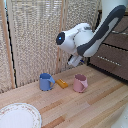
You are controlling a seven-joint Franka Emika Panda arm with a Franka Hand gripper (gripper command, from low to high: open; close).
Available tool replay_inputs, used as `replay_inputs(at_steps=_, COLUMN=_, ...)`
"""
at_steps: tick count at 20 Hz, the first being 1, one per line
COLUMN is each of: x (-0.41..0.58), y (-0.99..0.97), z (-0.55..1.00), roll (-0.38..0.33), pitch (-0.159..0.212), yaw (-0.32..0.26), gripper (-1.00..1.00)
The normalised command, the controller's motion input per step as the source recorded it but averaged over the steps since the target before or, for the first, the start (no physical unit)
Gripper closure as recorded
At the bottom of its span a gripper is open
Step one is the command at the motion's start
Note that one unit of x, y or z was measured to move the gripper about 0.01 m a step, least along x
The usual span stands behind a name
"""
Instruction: Please adjust your gripper to match the height of the lower drawer handle. Progress your gripper onward until it happens to touch the drawer handle. Now, firmly take hold of it with your gripper, then steadily retract it to swing the drawer wide open.
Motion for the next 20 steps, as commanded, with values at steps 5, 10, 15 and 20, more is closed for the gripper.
replay_inputs(at_steps=5, x=-0.183, y=-0.59, z=-0.11, roll=-0.204, pitch=0.000, yaw=0.112, gripper=-1.00)
replay_inputs(at_steps=10, x=-0.138, y=-0.66, z=-0.27, roll=-0.153, pitch=0.000, yaw=0.117, gripper=-1.00)
replay_inputs(at_steps=15, x=-0.106, y=-0.65, z=-0.28, roll=-0.153, pitch=-0.006, yaw=0.129, gripper=-1.00)
replay_inputs(at_steps=20, x=-0.083, y=-0.58, z=-0.20, roll=-0.181, pitch=-0.045, yaw=0.136, gripper=-1.00)
